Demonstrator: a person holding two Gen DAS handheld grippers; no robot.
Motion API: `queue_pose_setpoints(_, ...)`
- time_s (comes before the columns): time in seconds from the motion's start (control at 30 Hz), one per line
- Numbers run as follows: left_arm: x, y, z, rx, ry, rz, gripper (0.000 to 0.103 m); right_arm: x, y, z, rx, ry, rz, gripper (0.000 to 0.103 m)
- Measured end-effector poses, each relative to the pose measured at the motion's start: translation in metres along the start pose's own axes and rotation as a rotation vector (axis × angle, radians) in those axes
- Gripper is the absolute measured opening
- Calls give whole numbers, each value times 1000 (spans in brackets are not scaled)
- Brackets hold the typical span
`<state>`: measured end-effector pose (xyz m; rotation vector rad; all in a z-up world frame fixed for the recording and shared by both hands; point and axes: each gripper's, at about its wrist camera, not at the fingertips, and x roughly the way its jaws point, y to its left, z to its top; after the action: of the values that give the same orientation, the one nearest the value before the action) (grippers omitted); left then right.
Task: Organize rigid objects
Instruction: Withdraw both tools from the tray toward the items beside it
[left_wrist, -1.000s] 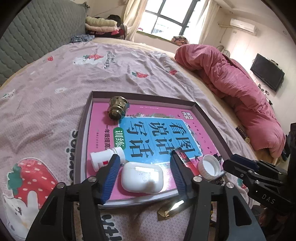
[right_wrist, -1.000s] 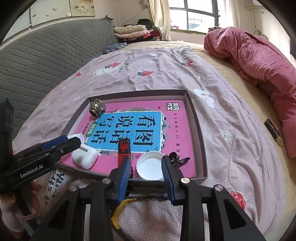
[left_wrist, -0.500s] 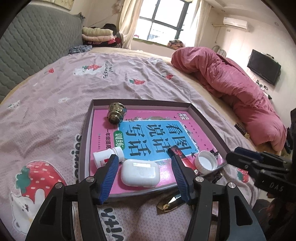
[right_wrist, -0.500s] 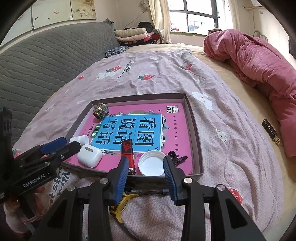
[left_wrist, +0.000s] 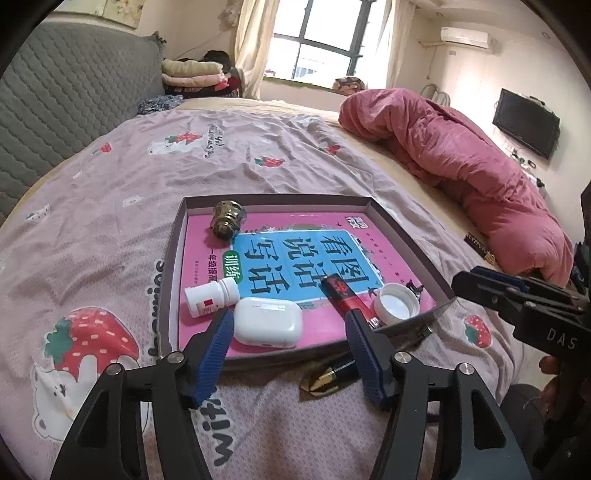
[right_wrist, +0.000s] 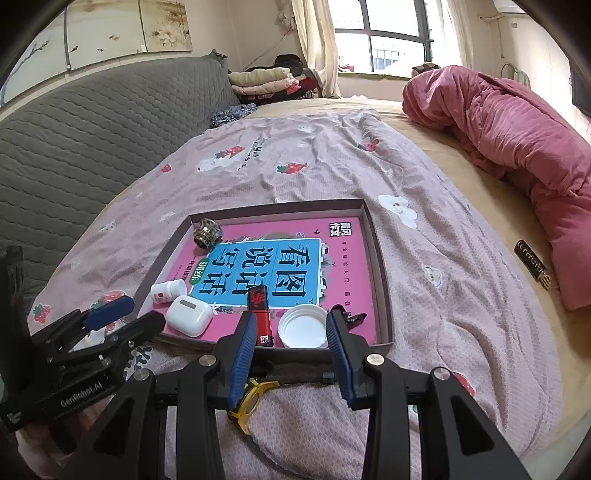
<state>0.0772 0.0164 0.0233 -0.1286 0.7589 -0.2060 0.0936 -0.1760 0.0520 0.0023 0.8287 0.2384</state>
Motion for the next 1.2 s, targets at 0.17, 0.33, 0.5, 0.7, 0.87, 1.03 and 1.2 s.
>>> queue_pose_setpoints(0.17, -4, -8, -3, 18, -2, 8, 67, -5, -1, -3, -3, -6, -11, 45)
queue_pose_setpoints(0.33, -5, -9, -5, 26, 0, 18, 68, -9, -3, -5, 1, -11, -15, 52)
queue_pose_setpoints(0.5, -7, -8, -7, 21, 0, 26, 68, -13, -7, -6, 8, -18, -18, 52)
queue_pose_setpoints(0.7, -11, -5, -9, 15, 2, 31, 68, -18, -9, -6, 21, -23, -15, 52)
queue_pose_setpoints(0.87, -13, -6, -9, 14, 3, 25, 69, -21, -7, -7, 14, -29, -15, 52)
queue_pose_setpoints(1.03, -20, -10, -10, 28, -7, 31, 73, -26, -6, -8, 11, -36, -20, 56)
queue_pose_setpoints(1.2, -24, -11, -10, 28, -8, 30, 76, -30, -6, -8, 17, -47, -16, 57)
